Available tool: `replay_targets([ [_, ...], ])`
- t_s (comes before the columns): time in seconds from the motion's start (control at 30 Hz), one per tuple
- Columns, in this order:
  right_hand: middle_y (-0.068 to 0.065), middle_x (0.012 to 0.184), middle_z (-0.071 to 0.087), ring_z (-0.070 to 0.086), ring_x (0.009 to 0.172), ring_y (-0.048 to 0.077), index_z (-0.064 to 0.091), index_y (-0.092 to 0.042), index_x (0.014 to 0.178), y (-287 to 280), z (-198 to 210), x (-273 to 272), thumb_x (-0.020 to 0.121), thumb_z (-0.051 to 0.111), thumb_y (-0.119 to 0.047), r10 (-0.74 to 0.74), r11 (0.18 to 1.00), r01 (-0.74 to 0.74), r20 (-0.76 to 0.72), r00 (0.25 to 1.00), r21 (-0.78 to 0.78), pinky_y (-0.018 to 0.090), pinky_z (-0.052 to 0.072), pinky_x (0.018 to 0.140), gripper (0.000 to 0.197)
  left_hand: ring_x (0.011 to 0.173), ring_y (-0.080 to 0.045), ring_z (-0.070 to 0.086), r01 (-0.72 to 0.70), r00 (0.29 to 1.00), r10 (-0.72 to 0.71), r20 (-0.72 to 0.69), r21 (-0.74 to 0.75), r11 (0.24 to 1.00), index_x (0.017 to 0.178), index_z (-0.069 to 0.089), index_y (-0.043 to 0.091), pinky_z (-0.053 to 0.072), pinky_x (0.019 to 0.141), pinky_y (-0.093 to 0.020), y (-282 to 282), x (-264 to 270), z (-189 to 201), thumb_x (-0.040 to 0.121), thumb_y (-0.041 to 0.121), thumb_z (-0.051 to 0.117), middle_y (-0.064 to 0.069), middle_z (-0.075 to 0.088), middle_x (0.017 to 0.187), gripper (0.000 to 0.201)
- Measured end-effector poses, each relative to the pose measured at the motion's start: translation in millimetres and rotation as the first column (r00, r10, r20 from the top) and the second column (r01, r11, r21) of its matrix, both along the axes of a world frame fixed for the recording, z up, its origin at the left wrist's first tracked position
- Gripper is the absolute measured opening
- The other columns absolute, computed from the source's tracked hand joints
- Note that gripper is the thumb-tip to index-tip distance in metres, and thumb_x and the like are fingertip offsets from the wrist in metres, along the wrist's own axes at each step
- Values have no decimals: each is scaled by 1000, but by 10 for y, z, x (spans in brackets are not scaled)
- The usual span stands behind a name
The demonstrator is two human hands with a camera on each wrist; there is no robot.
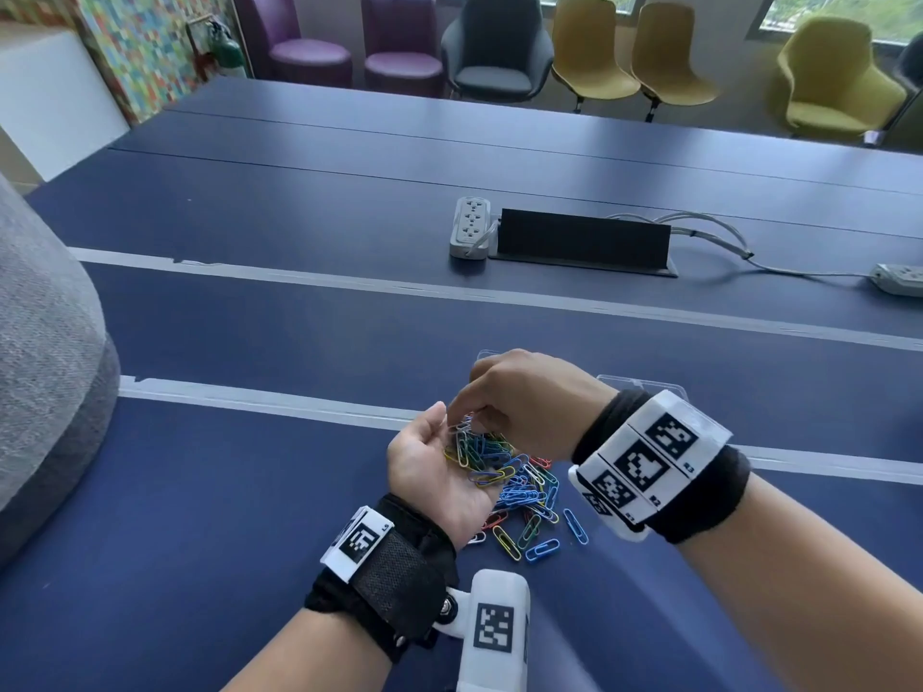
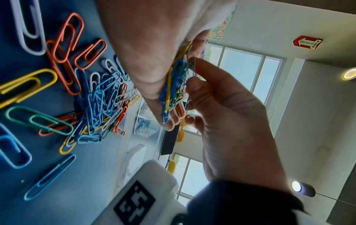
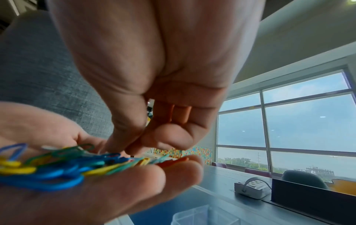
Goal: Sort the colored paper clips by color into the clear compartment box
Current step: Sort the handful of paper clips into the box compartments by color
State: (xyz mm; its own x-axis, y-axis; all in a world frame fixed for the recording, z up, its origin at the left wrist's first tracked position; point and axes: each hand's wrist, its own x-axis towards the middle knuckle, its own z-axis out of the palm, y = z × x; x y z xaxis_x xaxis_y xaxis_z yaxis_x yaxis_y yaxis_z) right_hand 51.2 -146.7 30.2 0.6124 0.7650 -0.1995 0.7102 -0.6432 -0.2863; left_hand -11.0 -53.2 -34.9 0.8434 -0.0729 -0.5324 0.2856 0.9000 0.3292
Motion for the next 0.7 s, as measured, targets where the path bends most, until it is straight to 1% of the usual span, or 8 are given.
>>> replay_targets([
  [0.13,-5,98,61,58,94,19,66,-38,107,-11,10,0,88,57,-24,44,999,-44,4,999,-2,34,51,73,25,88,-36,62,-1,1000,1,1,-13,1000,94,65,3,47,80,-46,21,11,-34,98,33,29,-19,71,87,47],
  [0.2,-7,94,61,59,91,18,67,-39,104,-12,5,-1,87,59,-25,50,998,-50,1,999,33,33,51,71,24,90,-36,62,-2,1000,2,1,-13,1000,93,66,3,46,86,-46,25,15,-41,97,31,30,-20,69,89,45],
  [0.3,-8,90,58,58,87,17,67,-41,105,-11,-14,-2,88,57,-22,91,995,-92,7,996,47,32,49,67,27,94,-35,59,6,1000,-6,-12,-17,1000,94,64,3,40,98,-47,29,13,-54,96,27,31,-19,66,92,40],
  [0.37,-9,89,56,57,87,17,67,-40,107,-3,-14,-3,89,55,-22,127,991,-127,1,992,31,30,46,66,27,96,-35,58,7,1000,-7,-19,-28,1000,92,64,2,37,101,-47,30,14,-66,95,26,31,-19,65,92,41],
  [0.47,-7,94,60,58,90,17,67,-38,107,3,-18,12,89,56,-25,138,990,-138,-10,990,8,31,48,68,25,99,-35,57,-1,1000,0,-24,-51,999,92,64,2,36,103,-47,37,22,-83,95,26,30,-20,64,95,42],
  [0.57,-7,99,60,58,93,19,67,-35,106,10,-39,19,89,55,-30,151,988,-151,-9,989,-14,33,49,72,21,93,-34,61,-4,1000,3,-16,-68,998,87,66,2,40,97,-45,39,20,-117,93,24,31,-20,67,91,41],
  [0.63,-6,102,59,58,96,20,66,-33,105,18,-60,17,90,54,-29,156,987,-156,2,988,-25,34,49,73,20,77,-30,65,-8,1000,9,14,-83,997,71,67,4,46,85,-40,30,13,-97,86,20,36,-15,67,75,38],
  [0.7,-5,105,58,58,97,23,65,-32,104,20,-89,14,91,52,-26,154,988,-154,17,988,-3,36,49,72,20,58,-25,65,-19,999,23,34,-93,995,56,65,7,48,72,-34,19,11,-77,78,19,40,-9,62,60,36],
])
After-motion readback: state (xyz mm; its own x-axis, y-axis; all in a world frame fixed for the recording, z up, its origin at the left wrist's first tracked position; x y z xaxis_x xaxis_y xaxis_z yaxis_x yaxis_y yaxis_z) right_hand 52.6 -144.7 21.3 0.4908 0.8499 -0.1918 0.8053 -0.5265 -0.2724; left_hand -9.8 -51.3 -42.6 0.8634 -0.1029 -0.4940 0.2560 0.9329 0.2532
